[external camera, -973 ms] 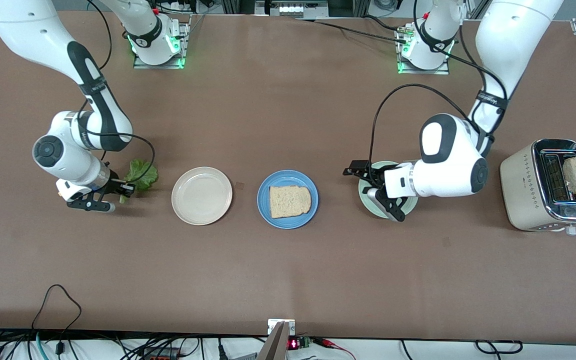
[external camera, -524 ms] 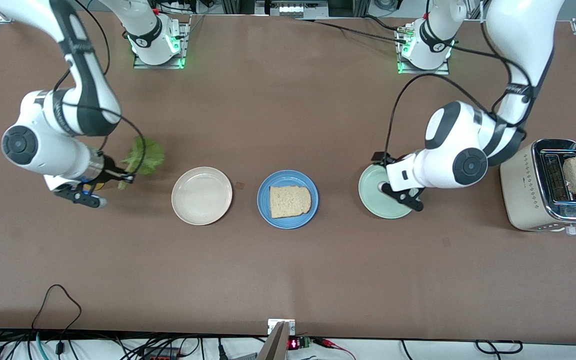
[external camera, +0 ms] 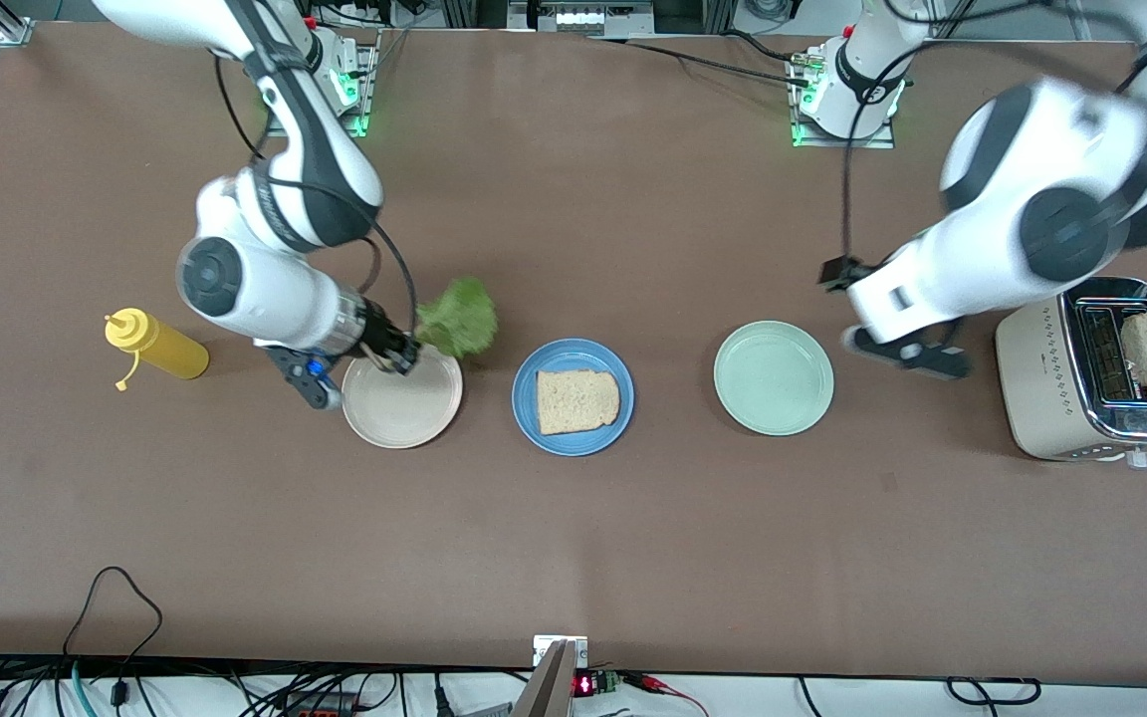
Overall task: Make sandwich in blue plate with both arms
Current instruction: 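Carry the lettuce with the right gripper and lower it onto the bread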
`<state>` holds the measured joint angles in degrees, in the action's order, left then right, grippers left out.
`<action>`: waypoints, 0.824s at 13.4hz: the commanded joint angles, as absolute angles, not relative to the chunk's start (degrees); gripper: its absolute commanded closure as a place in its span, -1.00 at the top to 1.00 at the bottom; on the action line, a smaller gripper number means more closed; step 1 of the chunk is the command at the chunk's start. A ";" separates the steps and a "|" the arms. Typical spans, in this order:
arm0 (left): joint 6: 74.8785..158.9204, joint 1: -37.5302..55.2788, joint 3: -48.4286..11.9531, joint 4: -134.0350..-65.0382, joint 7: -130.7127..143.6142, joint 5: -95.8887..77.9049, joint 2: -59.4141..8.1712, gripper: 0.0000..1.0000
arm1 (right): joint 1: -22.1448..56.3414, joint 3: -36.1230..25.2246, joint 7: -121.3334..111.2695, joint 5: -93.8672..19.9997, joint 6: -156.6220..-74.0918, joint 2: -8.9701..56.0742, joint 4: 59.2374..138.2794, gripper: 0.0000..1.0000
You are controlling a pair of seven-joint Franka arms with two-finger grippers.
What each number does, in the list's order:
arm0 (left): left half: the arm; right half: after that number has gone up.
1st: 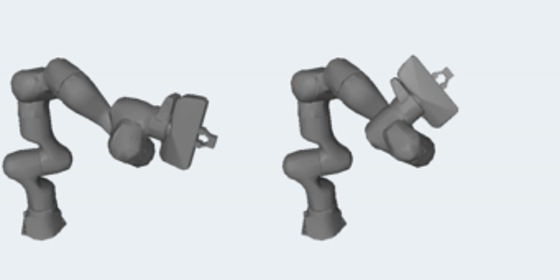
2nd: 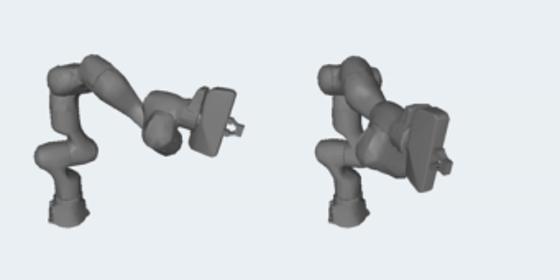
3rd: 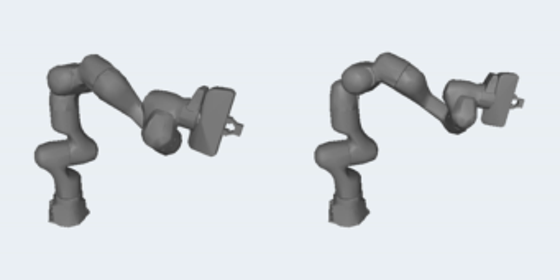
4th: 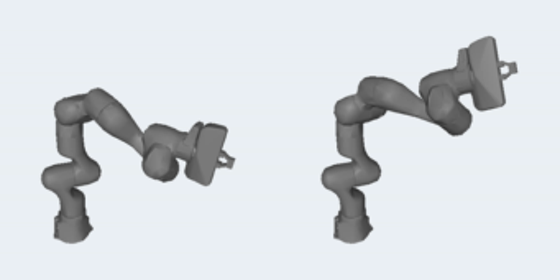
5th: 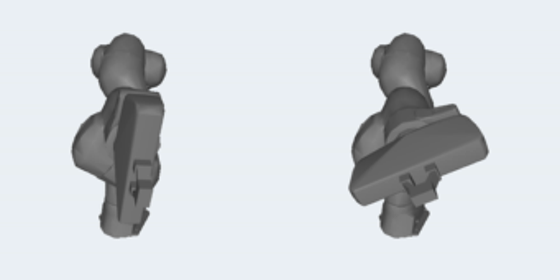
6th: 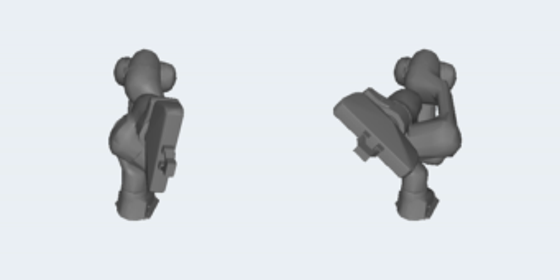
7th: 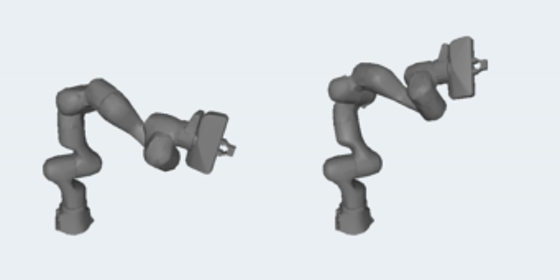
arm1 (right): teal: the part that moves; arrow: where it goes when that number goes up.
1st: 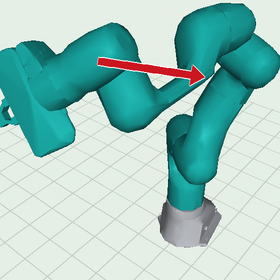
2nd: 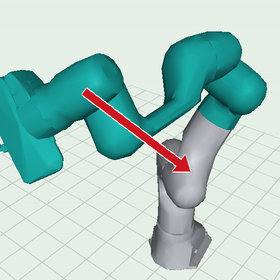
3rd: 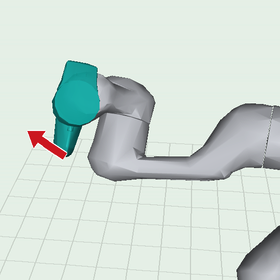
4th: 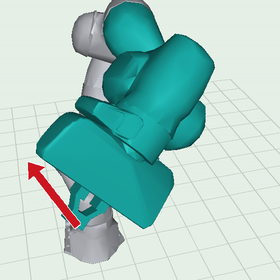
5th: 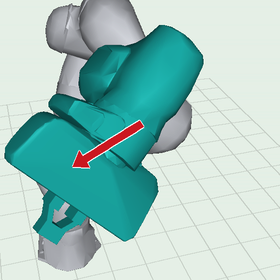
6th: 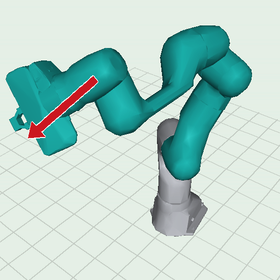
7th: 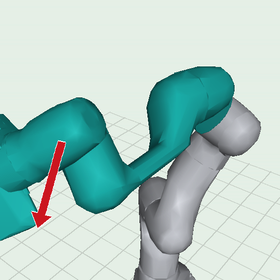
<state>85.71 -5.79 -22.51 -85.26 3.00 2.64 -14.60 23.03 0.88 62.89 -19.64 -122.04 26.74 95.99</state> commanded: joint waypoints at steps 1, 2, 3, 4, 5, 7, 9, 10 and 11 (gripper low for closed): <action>83.67 -5.80 -22.68 -82.53 3.96 3.87 -10.65 1.00 | 28.46 0.18 71.87 -21.18 -126.81 34.70 89.22 -1.00; 83.41 -5.80 -22.59 -82.53 3.96 3.87 -10.29 1.00 | 29.26 0.18 75.20 -21.18 -128.04 36.89 87.82 -1.00; 83.58 -5.54 -22.59 -82.62 3.87 4.04 -11.33 1.00 | 30.14 0.18 77.50 -21.18 -129.27 38.39 86.58 -1.00; 83.15 -5.71 -22.59 -82.53 3.95 3.96 -12.64 1.00 | 31.02 0.18 79.35 -21.27 -130.68 39.89 85.35 -1.00; 83.23 -5.80 -22.59 -82.44 3.96 3.87 -12.83 1.00 | 31.29 0.18 81.37 -21.62 -131.91 41.12 84.56 -1.00; 83.41 -5.63 -22.50 -82.18 3.87 3.78 -13.36 1.00 | 31.46 0.26 84.19 -23.45 -134.38 43.76 82.37 -1.00; 83.41 -5.71 -22.50 -81.31 3.87 3.78 -13.88 1.00 | 31.55 0.26 84.90 -26.09 -134.65 45.87 80.17 -1.00; 83.41 -5.63 -22.50 -81.04 3.95 3.78 -14.06 1.00 | 31.81 0.26 84.99 -27.67 -134.65 46.57 79.46 -1.00; 83.41 -5.71 -22.50 -80.60 3.96 3.78 -14.67 1.00 | 31.90 0.26 85.16 -28.64 -134.74 47.28 79.02 -1.00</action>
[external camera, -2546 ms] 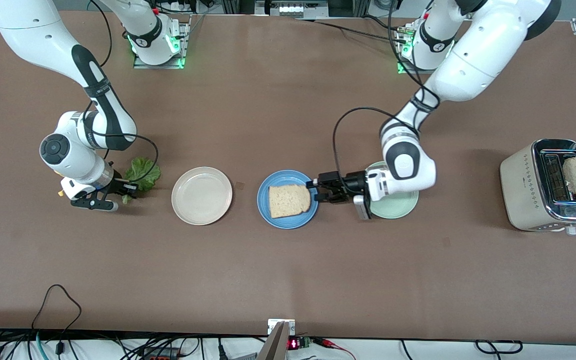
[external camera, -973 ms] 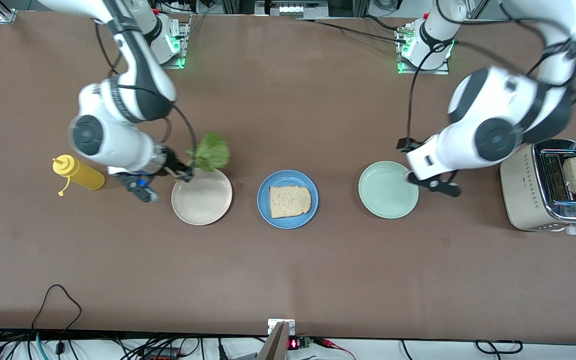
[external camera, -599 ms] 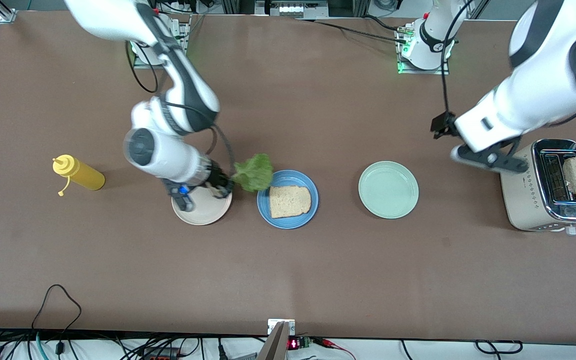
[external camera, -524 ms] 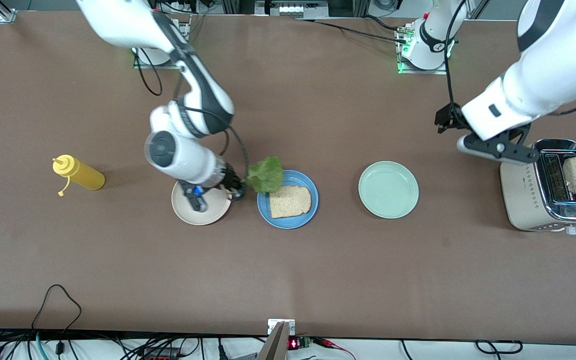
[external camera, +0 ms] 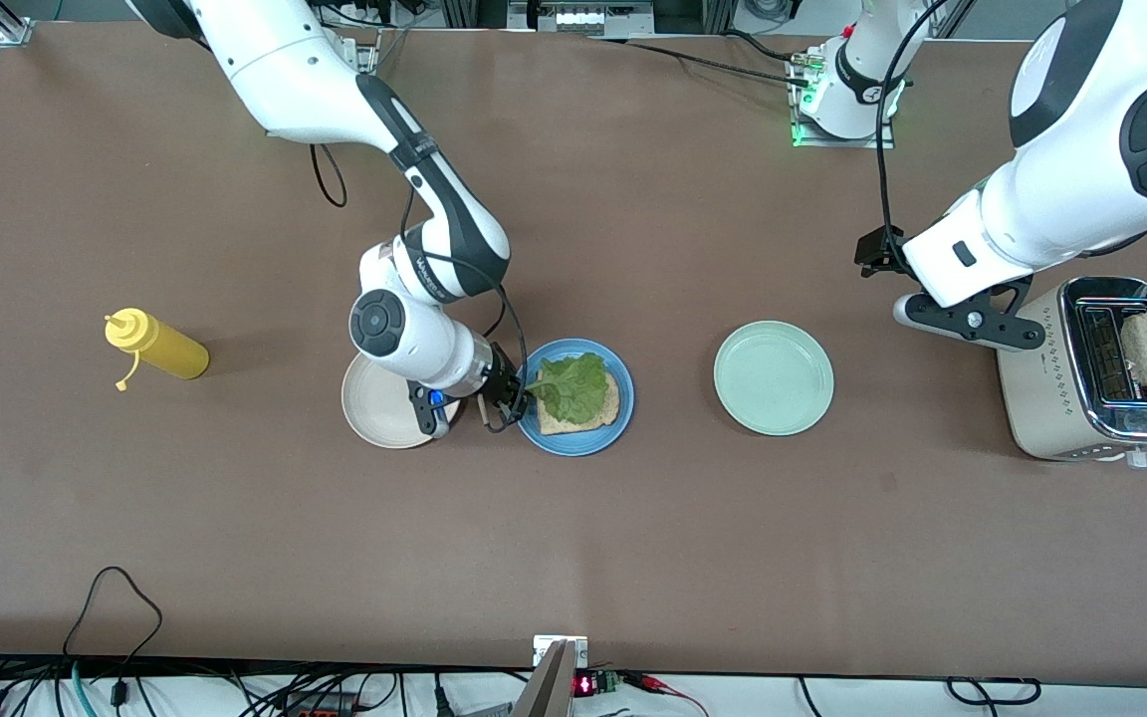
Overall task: Make sandwich in blue plate with both arms
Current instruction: 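Carry the lettuce with the right gripper and lower it onto the bread, then open the right gripper and withdraw it from the blue plate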
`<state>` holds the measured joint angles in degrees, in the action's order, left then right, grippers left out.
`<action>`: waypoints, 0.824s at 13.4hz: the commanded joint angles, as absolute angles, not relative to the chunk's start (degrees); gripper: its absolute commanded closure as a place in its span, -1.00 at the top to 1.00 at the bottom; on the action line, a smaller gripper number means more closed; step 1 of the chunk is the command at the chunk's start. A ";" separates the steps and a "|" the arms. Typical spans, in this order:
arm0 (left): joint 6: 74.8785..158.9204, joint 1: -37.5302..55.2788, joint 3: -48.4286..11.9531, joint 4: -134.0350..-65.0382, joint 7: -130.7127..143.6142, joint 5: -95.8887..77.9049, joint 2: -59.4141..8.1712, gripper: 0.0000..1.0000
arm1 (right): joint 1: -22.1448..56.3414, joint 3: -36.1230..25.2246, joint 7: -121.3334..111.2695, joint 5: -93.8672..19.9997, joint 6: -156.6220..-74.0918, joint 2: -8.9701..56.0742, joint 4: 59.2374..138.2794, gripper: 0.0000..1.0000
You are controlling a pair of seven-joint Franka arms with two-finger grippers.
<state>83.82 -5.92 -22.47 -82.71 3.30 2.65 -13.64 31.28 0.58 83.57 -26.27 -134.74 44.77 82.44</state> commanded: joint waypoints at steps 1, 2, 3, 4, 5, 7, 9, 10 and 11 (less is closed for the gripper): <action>83.41 -5.71 -22.50 -79.38 3.96 3.87 -14.94 1.00 | 32.25 0.26 85.25 -28.65 -134.74 48.07 78.49 -1.00; 83.32 -6.06 -22.50 -79.02 4.13 3.69 -14.85 1.00 | 33.13 0.26 85.25 -28.65 -135.17 48.60 78.40 -1.00; 83.23 -6.33 -22.50 -78.84 4.30 3.87 -14.77 1.00 | 33.40 0.18 85.17 -28.57 -136.65 49.21 78.40 -0.98; 83.23 -6.42 -22.50 -78.84 4.31 3.87 -14.50 1.00 | 33.66 0.18 85.17 -28.56 -137.45 49.57 78.49 -0.90; 83.06 -6.50 -22.50 -78.84 4.31 3.78 -14.07 1.00 | 33.66 0.18 85.08 -28.56 -137.72 50.01 78.49 -0.65; 83.23 -6.77 -22.59 -78.75 4.31 3.69 -13.36 1.00 | 33.84 0.18 84.99 -28.30 -137.72 50.01 78.49 0.35; 83.23 -7.29 -22.59 -78.75 4.31 3.69 -13.27 1.00 | 33.66 0.09 83.85 -27.78 -137.46 49.84 78.49 1.00; 83.23 -7.90 -22.67 -78.75 4.31 3.60 -13.27 1.00 | 33.66 -0.09 83.76 -27.25 -137.29 49.49 78.49 1.00; 83.15 -7.91 -22.59 -78.75 4.22 3.52 -13.27 1.00 | 33.66 -0.09 83.67 -25.77 -137.11 49.05 78.49 1.00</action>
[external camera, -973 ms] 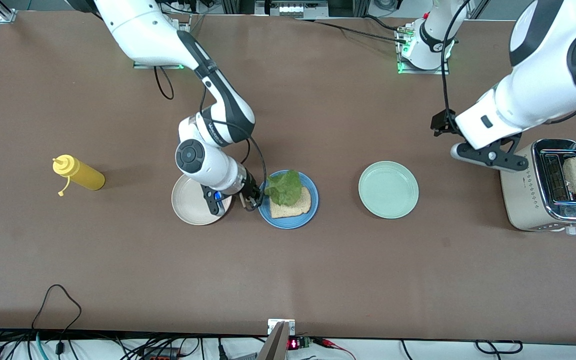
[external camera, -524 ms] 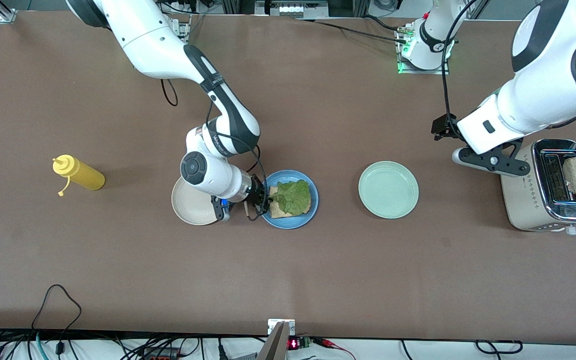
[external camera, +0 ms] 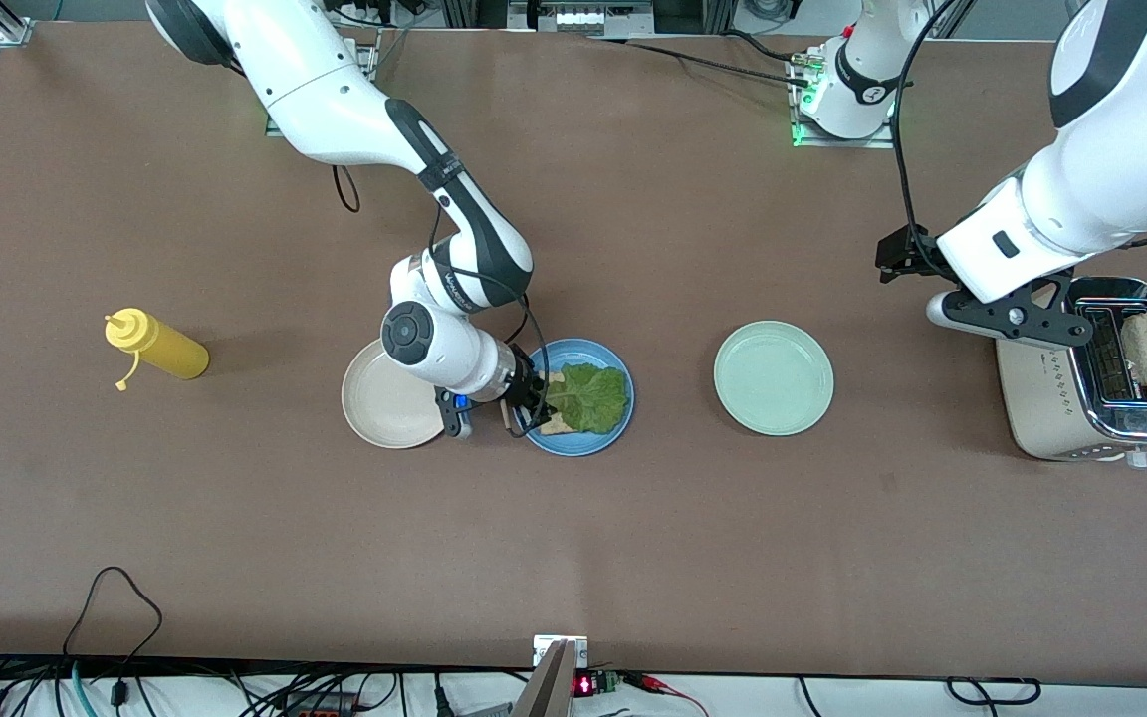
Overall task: Make sandwich in blue plate with both arms
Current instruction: 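Open the right gripper and withdraw it from the blue plate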
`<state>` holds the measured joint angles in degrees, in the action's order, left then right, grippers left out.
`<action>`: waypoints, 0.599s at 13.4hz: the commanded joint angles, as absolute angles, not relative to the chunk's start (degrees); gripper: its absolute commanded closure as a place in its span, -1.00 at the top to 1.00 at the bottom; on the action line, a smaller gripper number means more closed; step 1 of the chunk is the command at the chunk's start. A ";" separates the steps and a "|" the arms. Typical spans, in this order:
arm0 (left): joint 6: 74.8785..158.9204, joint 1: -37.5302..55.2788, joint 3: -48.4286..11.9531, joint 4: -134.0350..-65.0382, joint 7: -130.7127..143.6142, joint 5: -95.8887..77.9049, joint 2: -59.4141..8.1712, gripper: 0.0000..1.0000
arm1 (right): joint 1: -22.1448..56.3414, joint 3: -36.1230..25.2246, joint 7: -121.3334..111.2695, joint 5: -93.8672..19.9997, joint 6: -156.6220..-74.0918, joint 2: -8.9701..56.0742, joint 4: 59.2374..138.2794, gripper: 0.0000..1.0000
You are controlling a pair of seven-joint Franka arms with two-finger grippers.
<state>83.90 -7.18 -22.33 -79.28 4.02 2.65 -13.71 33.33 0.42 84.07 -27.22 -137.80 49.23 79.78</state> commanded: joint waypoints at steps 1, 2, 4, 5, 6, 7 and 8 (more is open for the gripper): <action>83.06 -8.00 -22.59 -78.75 4.22 3.43 -13.27 1.00 | 33.40 -0.09 83.67 -24.19 -136.94 48.78 78.49 1.00; 82.80 -8.00 -22.59 -78.75 4.22 3.51 -13.27 1.00 | 33.05 -0.17 83.67 -23.13 -135.72 47.39 78.49 1.00; 82.71 -8.00 -22.59 -78.75 4.22 3.52 -13.27 1.00 | 32.52 -1.40 82.45 -19.97 -129.93 43.53 78.49 1.00; 82.71 -8.00 -22.59 -78.75 4.22 3.52 -13.27 1.00 | 31.91 -1.49 80.70 -18.73 -127.21 41.59 78.49 1.00; 82.53 -8.00 -22.59 -78.75 4.22 3.60 -13.18 1.00 | 30.60 -1.49 77.64 -18.37 -123.70 39.31 78.57 1.00; 82.53 -8.00 -22.67 -78.75 4.22 3.60 -13.18 1.00 | 28.67 -1.49 73.78 -18.37 -120.44 37.11 78.57 1.00; 82.53 -8.00 -22.59 -78.75 4.22 3.60 -13.18 1.00 | 27.26 -1.49 70.17 -18.28 -117.28 35.26 78.75 1.00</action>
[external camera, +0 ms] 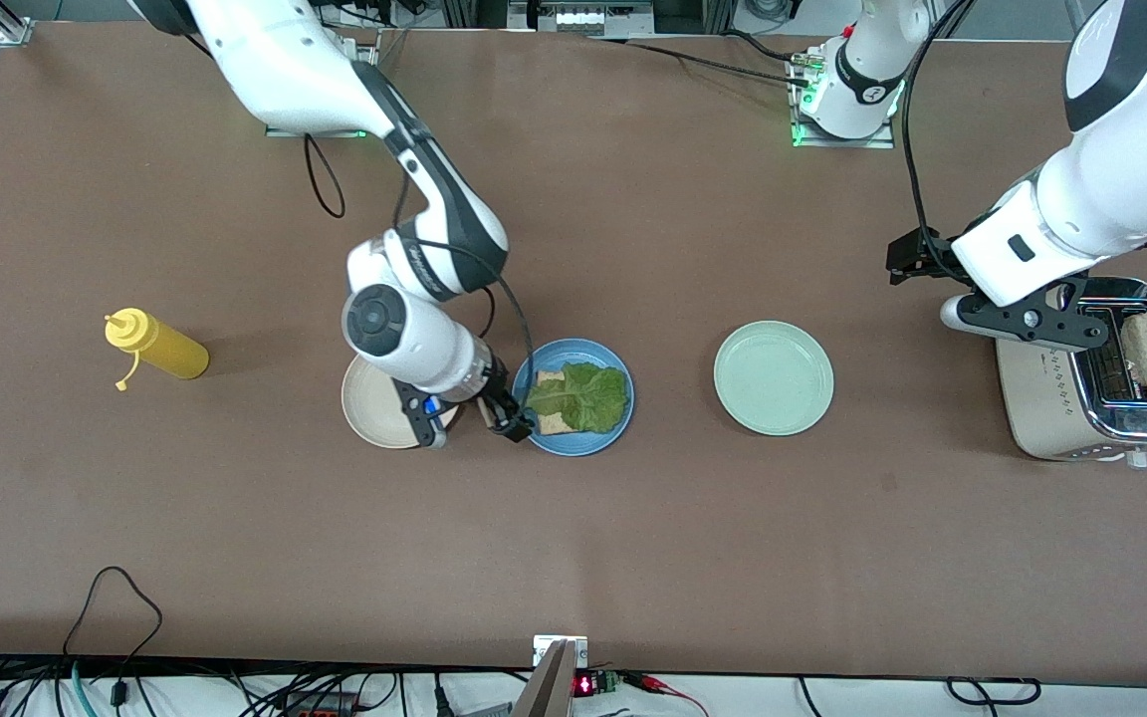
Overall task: Make sandwich in blue plate with both arms
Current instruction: 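Open the right gripper and withdraw it from the blue plate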
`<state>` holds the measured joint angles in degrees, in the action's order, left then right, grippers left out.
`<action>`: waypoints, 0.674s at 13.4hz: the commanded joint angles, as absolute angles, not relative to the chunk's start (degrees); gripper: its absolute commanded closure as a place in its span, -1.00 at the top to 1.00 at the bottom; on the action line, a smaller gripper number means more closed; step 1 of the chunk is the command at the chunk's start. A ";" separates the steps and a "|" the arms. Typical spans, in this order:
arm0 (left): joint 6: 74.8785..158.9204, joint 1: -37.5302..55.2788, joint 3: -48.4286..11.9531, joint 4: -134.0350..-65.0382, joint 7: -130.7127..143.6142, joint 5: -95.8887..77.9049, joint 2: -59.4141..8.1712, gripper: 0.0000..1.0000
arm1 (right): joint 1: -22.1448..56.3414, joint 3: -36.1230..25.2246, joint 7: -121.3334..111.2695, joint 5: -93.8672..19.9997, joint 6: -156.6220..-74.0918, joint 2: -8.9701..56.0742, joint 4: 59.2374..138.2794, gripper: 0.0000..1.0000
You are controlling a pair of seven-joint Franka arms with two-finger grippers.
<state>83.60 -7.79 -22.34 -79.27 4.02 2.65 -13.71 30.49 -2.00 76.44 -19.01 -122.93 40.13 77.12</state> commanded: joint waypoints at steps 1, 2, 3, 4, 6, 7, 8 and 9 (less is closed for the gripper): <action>82.53 -8.00 -22.67 -78.75 4.22 3.60 -13.18 1.00 | 26.12 -1.58 65.35 -18.46 -113.77 33.07 79.19 1.00; 82.53 -8.00 -22.68 -78.75 4.22 3.60 -13.18 1.00 | 25.06 -1.93 60.08 -18.20 -110.77 30.18 81.10 1.00; 82.53 -8.00 -22.68 -78.75 4.22 3.60 -13.18 1.00 | 23.48 -1.93 54.90 -18.19 -108.05 27.19 83.56 1.00; 82.53 -8.00 -22.68 -78.75 4.22 3.60 -13.18 1.00 | 21.20 -1.93 48.58 -17.58 -104.97 23.24 86.98 1.00; 82.01 -8.00 -22.59 -78.75 4.22 3.60 -13.18 1.00 | 17.42 -1.93 35.74 -15.30 -101.09 16.73 92.52 1.00; 81.74 -8.00 -22.59 -78.75 4.22 3.60 -13.18 1.00 | 14.79 -1.93 29.25 -14.42 -98.64 13.57 94.81 1.00; 81.65 -8.00 -22.67 -78.75 4.22 3.60 -13.18 1.00 | 11.63 -1.85 22.31 -13.89 -96.26 10.93 96.84 1.00; 81.65 -8.00 -22.59 -78.75 4.22 3.60 -13.18 1.00 | 8.56 -1.85 14.93 -13.28 -94.76 8.29 98.94 1.00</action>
